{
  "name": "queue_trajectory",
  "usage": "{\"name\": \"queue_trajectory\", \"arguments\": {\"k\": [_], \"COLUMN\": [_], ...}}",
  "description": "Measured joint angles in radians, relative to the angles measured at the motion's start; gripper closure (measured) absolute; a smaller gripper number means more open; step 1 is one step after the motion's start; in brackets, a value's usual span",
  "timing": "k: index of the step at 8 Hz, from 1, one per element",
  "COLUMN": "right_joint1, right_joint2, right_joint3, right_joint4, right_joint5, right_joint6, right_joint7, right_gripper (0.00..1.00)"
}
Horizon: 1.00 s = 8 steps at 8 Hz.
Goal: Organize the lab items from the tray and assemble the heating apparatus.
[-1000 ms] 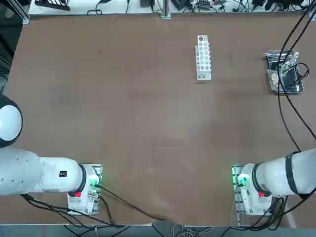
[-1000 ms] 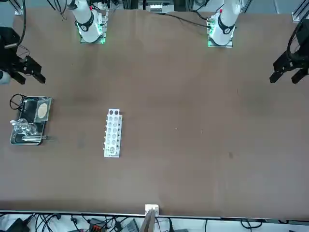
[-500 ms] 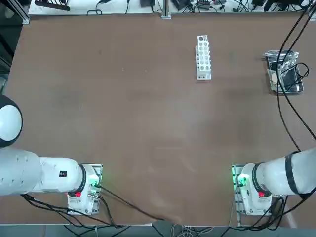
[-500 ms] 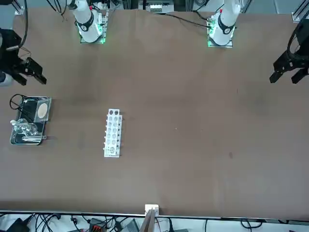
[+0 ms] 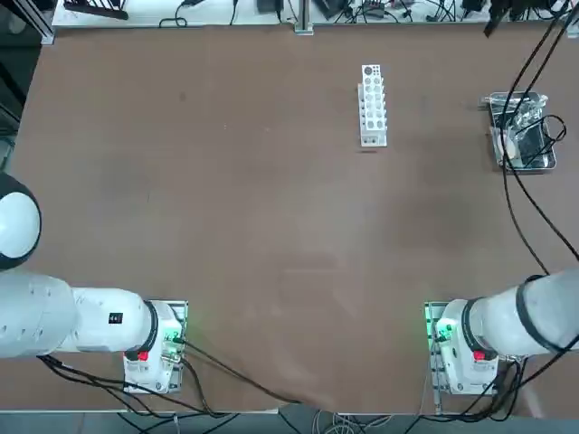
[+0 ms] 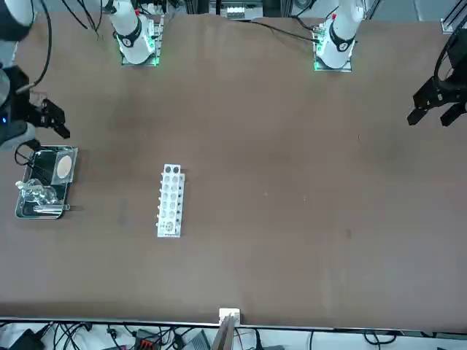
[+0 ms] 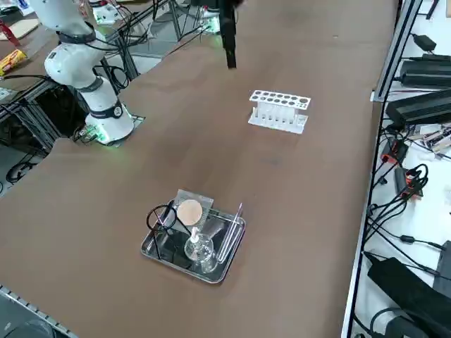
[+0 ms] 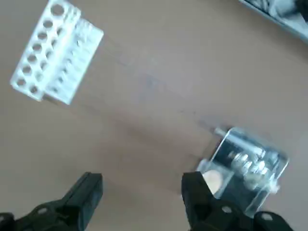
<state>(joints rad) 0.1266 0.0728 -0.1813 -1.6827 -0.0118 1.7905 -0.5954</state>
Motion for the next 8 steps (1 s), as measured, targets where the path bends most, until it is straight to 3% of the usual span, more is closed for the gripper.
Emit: {"name": "queue_trajectory", "arguments": {"k": [4,6,8], "right_joint1": [-0.119,-0.146,-0.167], "right_joint2": [0.151,0.219,0.276], "right_joint3": [-0.004,-0.004,-0.003], "right_joint4": [-0.072,-0.079,-0.083], "right_joint5": [0.002,0.017,0.101], "right_joint6": [0.226,0.295,0.340], "right_joint7": [-0.590,-0.768,-0.935], "right_gripper": [0.00,0.00,0.00]}}
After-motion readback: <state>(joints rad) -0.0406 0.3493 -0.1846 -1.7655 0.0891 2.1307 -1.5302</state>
